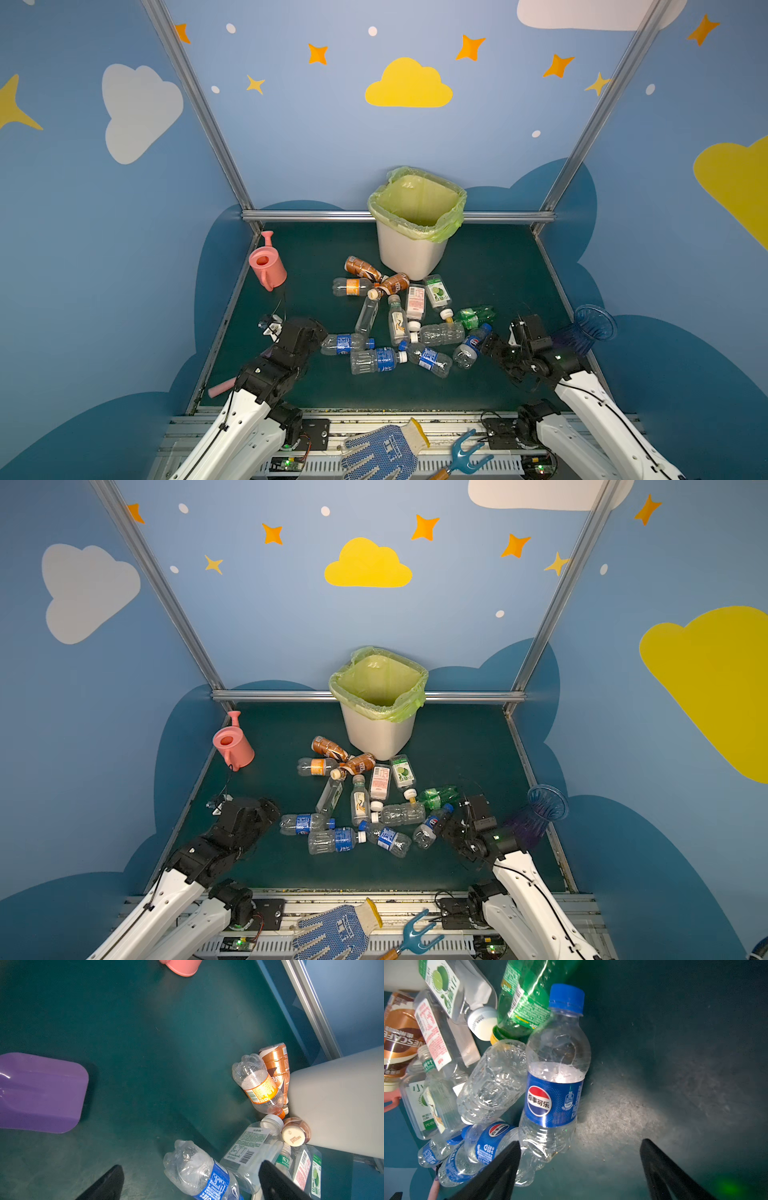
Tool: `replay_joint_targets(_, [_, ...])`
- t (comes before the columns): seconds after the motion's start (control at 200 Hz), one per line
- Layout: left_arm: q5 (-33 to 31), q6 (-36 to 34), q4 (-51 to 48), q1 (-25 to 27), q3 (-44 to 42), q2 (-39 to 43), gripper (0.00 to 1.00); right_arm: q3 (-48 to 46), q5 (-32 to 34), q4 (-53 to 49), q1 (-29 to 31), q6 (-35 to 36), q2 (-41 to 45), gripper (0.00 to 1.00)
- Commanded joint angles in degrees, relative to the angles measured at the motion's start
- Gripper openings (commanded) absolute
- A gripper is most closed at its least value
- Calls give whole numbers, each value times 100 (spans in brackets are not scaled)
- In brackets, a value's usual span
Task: Throw the plastic bottles in the bin
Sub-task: 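Grasp the blue-label cola bottle with the right gripper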
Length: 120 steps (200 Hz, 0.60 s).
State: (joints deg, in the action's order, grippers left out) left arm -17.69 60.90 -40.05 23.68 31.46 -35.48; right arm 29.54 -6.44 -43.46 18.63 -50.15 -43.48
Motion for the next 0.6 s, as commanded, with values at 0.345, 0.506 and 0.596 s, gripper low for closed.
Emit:
replay_joint_targets(0.345, [-85,-74,24,13,-53,-20,100,-339,-261,1185,132,-343,-529,94])
replay_joint_targets(0.506, [-102,-104,-3,14,-70,5,100,-374,-296,1475,132,-435,-822,93])
replay_joint_targets(0.596, [-107,-97,-11,14,-88,27,100,-344,-323,1584,132,-404,-1077,91])
